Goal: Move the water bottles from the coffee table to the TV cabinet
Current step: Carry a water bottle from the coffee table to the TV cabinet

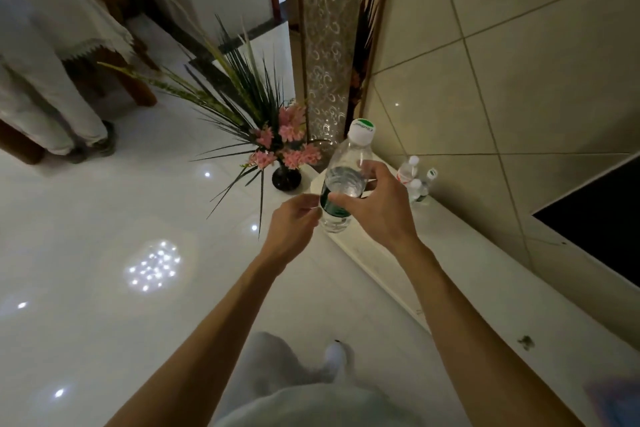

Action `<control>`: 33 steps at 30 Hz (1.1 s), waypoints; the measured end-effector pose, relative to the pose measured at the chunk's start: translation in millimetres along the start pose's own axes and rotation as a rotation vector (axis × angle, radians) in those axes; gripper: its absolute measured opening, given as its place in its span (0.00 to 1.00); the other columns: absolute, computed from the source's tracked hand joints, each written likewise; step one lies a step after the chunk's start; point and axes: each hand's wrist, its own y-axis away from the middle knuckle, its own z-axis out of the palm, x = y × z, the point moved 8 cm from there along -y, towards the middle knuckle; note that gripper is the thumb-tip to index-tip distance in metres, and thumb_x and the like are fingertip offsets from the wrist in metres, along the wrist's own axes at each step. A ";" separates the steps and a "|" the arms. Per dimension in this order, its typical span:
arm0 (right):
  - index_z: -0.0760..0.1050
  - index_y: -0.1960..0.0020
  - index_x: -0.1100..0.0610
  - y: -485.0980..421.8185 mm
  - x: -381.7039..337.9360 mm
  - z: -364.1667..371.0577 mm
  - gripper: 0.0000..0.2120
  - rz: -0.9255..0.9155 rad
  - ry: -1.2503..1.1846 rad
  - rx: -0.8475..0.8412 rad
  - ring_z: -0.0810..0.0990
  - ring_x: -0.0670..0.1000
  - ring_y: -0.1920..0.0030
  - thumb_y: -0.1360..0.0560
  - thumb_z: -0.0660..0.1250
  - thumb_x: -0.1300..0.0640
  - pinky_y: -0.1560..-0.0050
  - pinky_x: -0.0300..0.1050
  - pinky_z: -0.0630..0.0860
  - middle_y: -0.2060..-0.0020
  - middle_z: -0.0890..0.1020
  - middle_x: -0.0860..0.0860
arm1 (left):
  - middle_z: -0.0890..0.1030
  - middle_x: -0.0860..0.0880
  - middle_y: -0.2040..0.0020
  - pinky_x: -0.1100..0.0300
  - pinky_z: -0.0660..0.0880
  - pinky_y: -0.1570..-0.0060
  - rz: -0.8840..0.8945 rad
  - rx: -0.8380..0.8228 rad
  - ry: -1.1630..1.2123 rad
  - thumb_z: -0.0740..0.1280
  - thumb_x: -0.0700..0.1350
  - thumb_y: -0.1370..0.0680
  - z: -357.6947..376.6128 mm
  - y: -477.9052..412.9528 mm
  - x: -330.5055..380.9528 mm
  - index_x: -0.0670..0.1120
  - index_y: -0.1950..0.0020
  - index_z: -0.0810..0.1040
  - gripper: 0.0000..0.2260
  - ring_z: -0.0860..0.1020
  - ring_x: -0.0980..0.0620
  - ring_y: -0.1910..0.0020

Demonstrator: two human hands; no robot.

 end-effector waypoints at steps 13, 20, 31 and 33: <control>0.70 0.35 0.52 -164.5 7.3 2.2 0.34 0.191 0.021 0.206 0.77 0.45 0.47 0.36 0.79 0.46 0.46 0.42 0.77 0.42 0.79 0.46 | 0.83 0.46 0.43 0.44 0.78 0.42 0.084 -0.227 -0.065 0.61 0.40 0.20 1.7 -199.3 60.6 0.41 0.36 0.79 0.14 0.82 0.48 0.48; 0.68 0.32 0.50 -227.6 3.1 -6.0 0.37 0.313 -0.028 0.366 0.79 0.47 0.43 0.37 0.79 0.45 0.41 0.47 0.78 0.41 0.78 0.45 | 0.84 0.49 0.44 0.46 0.79 0.43 0.139 -0.387 -0.124 0.63 0.44 0.22 6.4 -294.0 102.7 0.44 0.38 0.81 0.14 0.82 0.52 0.47; 0.70 0.35 0.51 -279.1 55.1 -41.9 0.36 0.423 -0.054 0.508 0.80 0.46 0.49 0.39 0.79 0.43 0.47 0.48 0.80 0.46 0.79 0.44 | 0.83 0.56 0.58 0.43 0.79 0.43 0.130 -0.501 -0.172 0.65 0.41 0.23 69.2 -363.4 142.0 0.55 0.54 0.81 0.10 0.83 0.48 0.53; 0.70 0.35 0.50 -285.0 63.9 -43.7 0.36 0.440 -0.066 0.521 0.80 0.46 0.49 0.38 0.79 0.43 0.47 0.46 0.80 0.46 0.78 0.43 | 0.82 0.55 0.58 0.44 0.79 0.42 0.127 -0.511 -0.179 0.64 0.38 0.21 77.6 -371.3 142.7 0.53 0.51 0.81 0.10 0.82 0.48 0.53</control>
